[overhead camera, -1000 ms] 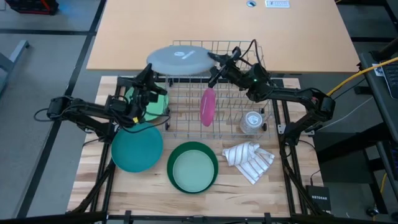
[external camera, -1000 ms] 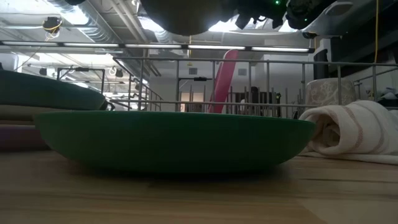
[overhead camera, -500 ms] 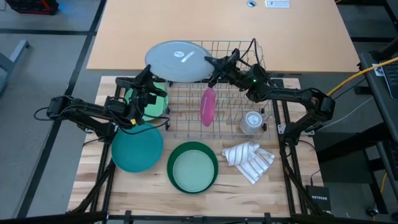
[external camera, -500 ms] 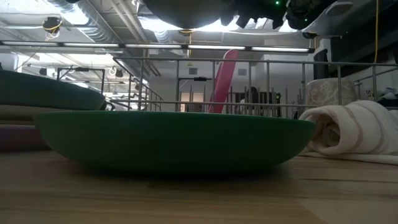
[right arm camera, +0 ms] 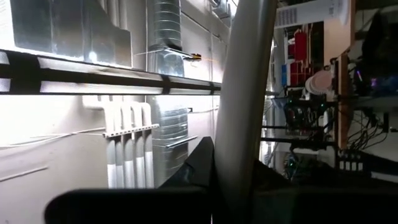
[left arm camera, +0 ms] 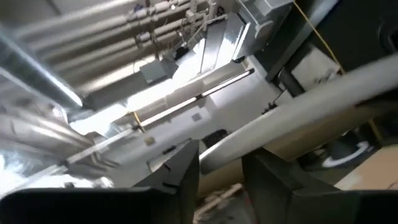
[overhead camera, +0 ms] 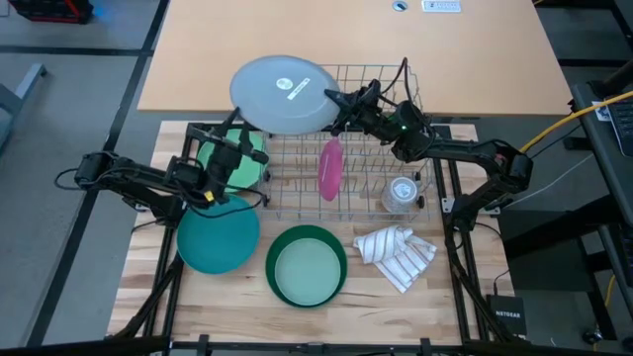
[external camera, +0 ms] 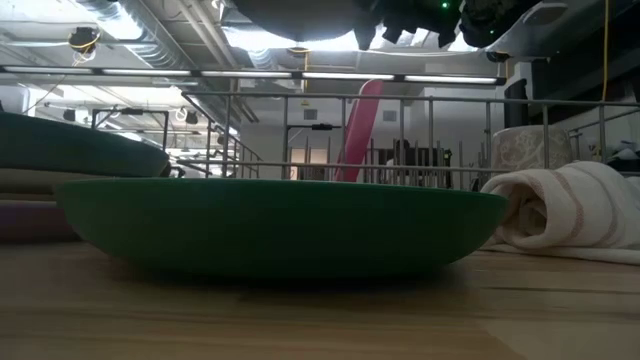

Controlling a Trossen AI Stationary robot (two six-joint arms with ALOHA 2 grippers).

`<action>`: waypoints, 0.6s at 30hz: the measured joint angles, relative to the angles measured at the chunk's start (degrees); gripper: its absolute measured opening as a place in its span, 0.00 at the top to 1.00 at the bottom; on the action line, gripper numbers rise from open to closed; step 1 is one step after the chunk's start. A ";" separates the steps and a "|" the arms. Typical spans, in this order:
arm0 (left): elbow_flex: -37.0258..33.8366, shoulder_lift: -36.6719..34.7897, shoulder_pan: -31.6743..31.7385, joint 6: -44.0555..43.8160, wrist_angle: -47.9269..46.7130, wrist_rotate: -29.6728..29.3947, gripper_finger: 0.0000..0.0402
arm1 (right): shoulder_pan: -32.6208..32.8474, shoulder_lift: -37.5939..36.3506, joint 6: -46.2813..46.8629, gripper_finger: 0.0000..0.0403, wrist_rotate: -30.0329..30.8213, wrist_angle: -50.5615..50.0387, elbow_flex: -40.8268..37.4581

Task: Sort dishes
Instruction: Put the gray plate in the dish rack

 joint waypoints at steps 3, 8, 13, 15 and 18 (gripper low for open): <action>-0.01 0.00 -0.05 -5.88 0.02 -0.71 0.69 | -0.45 -0.02 -1.81 0.94 -0.37 -0.02 0.02; -0.05 0.04 -1.07 -11.95 -0.20 -7.36 0.70 | -1.85 -0.02 -3.66 0.96 -1.28 -0.23 0.07; -0.05 -0.04 -1.97 -20.14 -2.66 -23.67 0.70 | -4.49 -0.04 -5.90 0.96 0.09 0.03 0.07; -0.05 -0.02 -1.97 -23.52 -7.13 -29.07 0.70 | -5.60 -0.04 -5.98 0.95 0.19 -0.24 0.07; -0.05 -0.02 -1.95 -30.39 -15.94 -33.96 0.70 | -7.12 -0.04 -8.02 0.96 -0.35 -0.26 0.07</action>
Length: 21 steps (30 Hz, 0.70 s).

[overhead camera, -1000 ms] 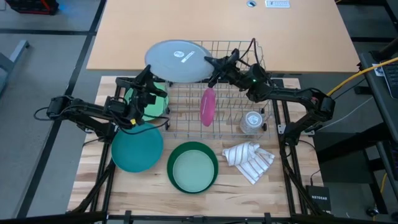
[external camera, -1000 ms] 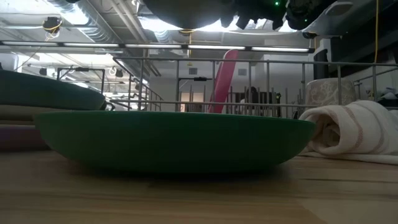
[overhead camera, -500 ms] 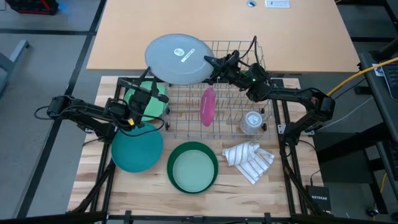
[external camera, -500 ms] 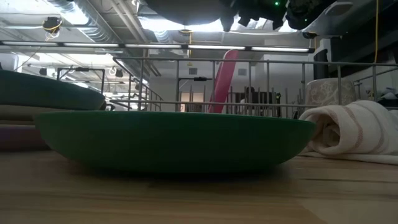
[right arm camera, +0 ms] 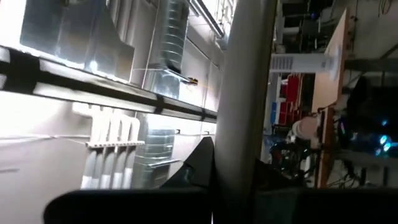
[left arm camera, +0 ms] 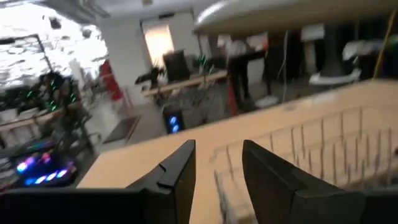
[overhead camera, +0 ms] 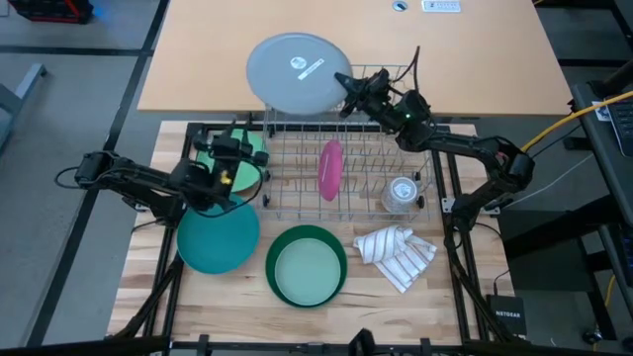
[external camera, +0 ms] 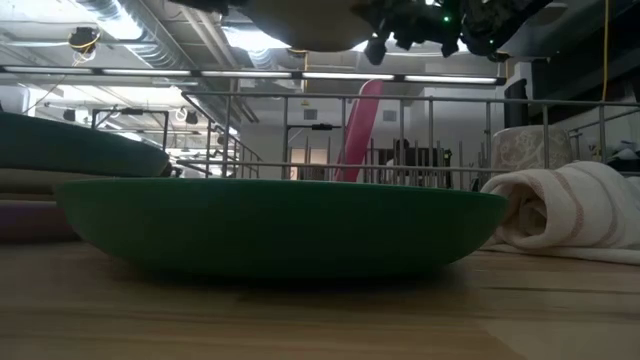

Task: Sort dishes
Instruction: Put the gray plate in the dish rack

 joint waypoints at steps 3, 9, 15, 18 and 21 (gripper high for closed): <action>0.00 0.00 -0.02 -9.95 -12.42 -1.36 0.70 | -1.37 0.00 -3.63 0.96 -0.27 -0.42 0.14; 0.00 0.00 0.00 -35.37 -38.67 -1.42 0.70 | -2.77 0.00 -12.72 0.96 -2.01 -20.02 7.53; 0.00 0.02 0.00 -60.38 -59.66 -0.11 0.70 | -2.50 0.00 -28.81 0.96 3.51 -50.92 20.62; 0.00 0.02 0.00 -70.61 -67.43 1.44 0.70 | -2.58 0.00 -34.03 0.96 9.77 -60.99 25.81; 0.00 0.02 0.13 -78.62 -73.40 2.82 0.70 | -2.62 0.00 -37.89 0.96 14.15 -65.98 28.84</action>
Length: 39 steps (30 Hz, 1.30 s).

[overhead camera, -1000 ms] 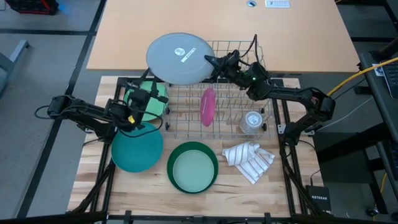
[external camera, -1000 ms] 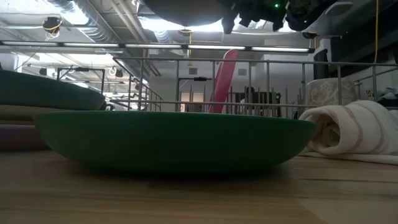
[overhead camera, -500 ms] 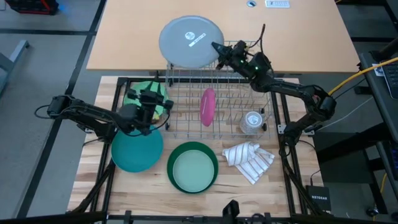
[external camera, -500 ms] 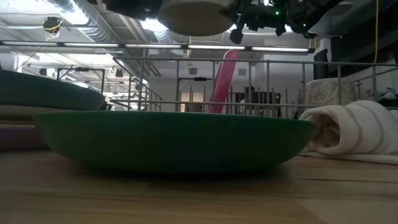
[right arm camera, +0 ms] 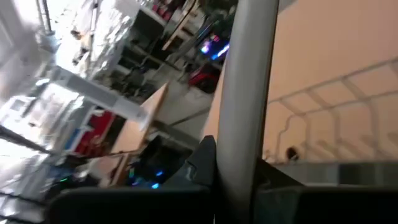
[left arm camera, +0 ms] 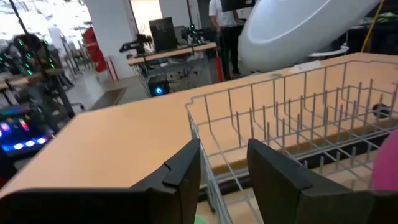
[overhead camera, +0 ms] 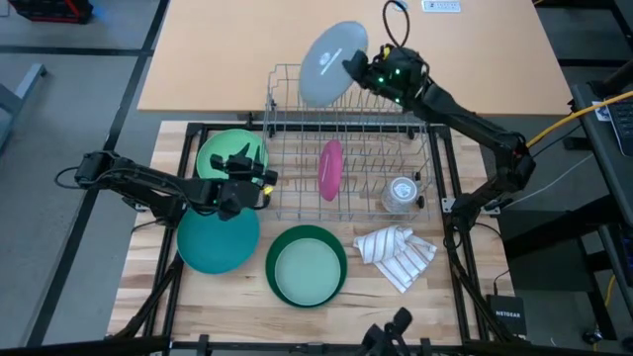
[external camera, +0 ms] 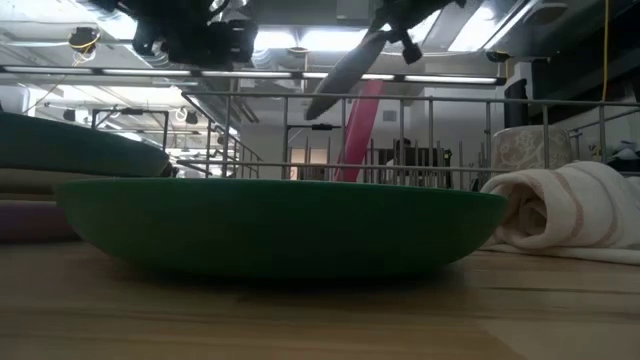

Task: Sort dishes
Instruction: Put the gray plate in the dish rack

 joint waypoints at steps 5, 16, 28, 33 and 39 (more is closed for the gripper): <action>0.00 0.00 0.00 -7.43 -6.02 2.22 0.70 | 0.05 0.95 -3.45 0.96 1.90 -1.30 0.69; 0.00 0.00 0.00 -10.41 -8.27 6.51 0.70 | 0.08 6.34 -8.36 0.96 2.06 -2.07 0.67; 0.00 0.00 0.00 -13.39 -11.29 6.67 0.70 | 2.43 9.09 -12.54 0.95 4.67 -0.65 0.62; -0.02 0.00 0.00 -13.43 -11.33 7.57 0.70 | 3.57 10.35 -14.08 0.95 6.54 -1.21 0.62; -0.01 -0.02 0.00 -13.43 -11.36 7.97 0.70 | 4.42 12.74 -14.19 0.95 6.57 -1.16 0.62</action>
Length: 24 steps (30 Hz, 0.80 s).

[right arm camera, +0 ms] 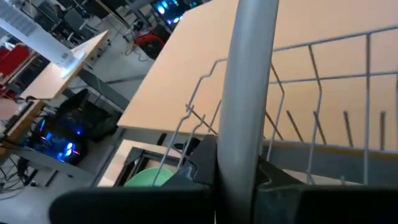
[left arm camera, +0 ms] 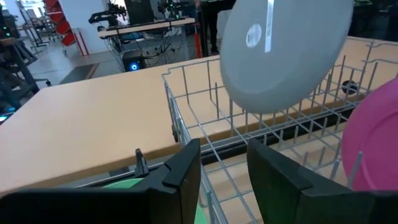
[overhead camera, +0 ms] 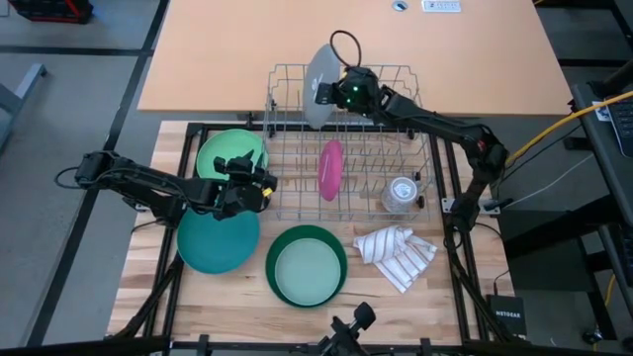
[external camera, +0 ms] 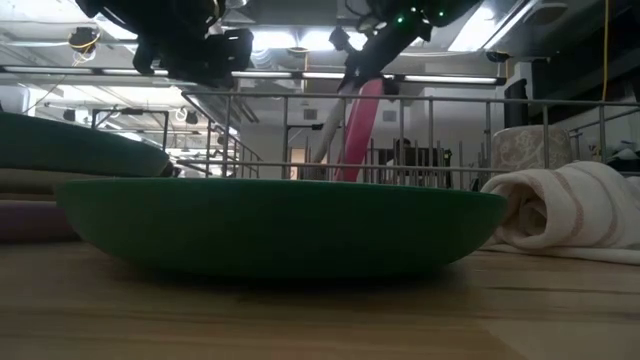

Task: Sort dishes
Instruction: Put the gray plate in the dish rack

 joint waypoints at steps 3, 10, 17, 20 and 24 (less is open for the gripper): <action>-0.02 0.00 0.00 -0.44 -1.19 0.96 0.70 | 0.16 1.03 -0.04 0.95 -0.42 0.22 -0.02; -0.02 0.02 0.00 -3.02 -3.68 2.91 0.70 | 0.16 4.12 0.26 0.94 -0.93 1.53 -0.01; -0.02 0.02 0.00 -2.91 -4.25 3.81 0.70 | 0.16 6.76 0.28 0.94 -0.68 2.43 0.09; -0.02 0.02 0.00 -2.94 -4.34 3.80 0.70 | 0.12 6.97 0.45 0.92 -1.61 2.10 0.07; -0.02 0.02 0.00 -2.95 -4.49 3.79 0.70 | 0.16 6.99 0.42 0.88 -3.03 2.34 0.04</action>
